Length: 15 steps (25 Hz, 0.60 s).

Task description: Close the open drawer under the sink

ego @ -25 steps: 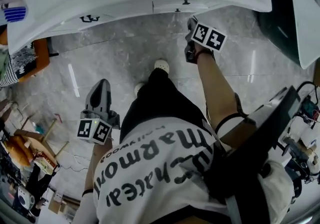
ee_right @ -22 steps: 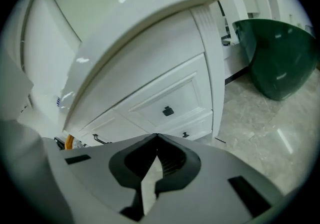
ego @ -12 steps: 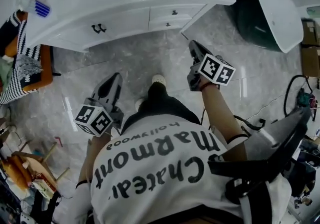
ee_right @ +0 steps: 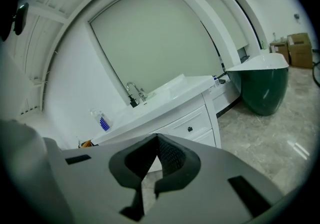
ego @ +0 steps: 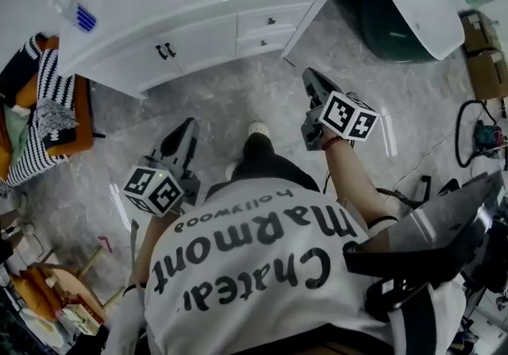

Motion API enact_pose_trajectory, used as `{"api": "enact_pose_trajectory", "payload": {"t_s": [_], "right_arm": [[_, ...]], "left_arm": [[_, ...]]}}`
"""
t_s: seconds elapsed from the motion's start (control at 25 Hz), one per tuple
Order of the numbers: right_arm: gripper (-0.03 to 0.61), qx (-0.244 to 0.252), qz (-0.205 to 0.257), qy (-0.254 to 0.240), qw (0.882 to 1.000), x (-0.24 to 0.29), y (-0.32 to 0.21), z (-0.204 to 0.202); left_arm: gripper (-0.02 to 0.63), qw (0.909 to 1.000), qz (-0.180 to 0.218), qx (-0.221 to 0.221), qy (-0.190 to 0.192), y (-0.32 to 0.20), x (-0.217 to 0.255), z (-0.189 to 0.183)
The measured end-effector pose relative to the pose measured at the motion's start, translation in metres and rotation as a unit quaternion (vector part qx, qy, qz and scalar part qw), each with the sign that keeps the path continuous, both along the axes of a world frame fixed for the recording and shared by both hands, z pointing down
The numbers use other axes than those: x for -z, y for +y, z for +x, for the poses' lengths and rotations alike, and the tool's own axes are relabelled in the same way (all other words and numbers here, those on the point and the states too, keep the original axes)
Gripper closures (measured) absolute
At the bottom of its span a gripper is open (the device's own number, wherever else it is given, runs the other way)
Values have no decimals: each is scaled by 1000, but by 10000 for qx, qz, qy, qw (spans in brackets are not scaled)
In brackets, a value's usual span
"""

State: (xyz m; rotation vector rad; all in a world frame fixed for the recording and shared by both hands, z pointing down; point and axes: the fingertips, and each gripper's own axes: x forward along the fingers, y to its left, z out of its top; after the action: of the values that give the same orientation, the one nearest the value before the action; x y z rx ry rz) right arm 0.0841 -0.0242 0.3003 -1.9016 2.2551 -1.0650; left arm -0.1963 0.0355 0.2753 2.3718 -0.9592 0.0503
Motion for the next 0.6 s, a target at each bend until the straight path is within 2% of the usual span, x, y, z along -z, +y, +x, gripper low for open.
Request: {"api": "enact_pose_trajectory", "payload": {"t_s": [0.6], "right_arm": [[568, -22, 71, 219, 9997, 17, 32, -10]], "left_arm": [[606, 9997, 53, -176, 144, 19, 5, -3]]}}
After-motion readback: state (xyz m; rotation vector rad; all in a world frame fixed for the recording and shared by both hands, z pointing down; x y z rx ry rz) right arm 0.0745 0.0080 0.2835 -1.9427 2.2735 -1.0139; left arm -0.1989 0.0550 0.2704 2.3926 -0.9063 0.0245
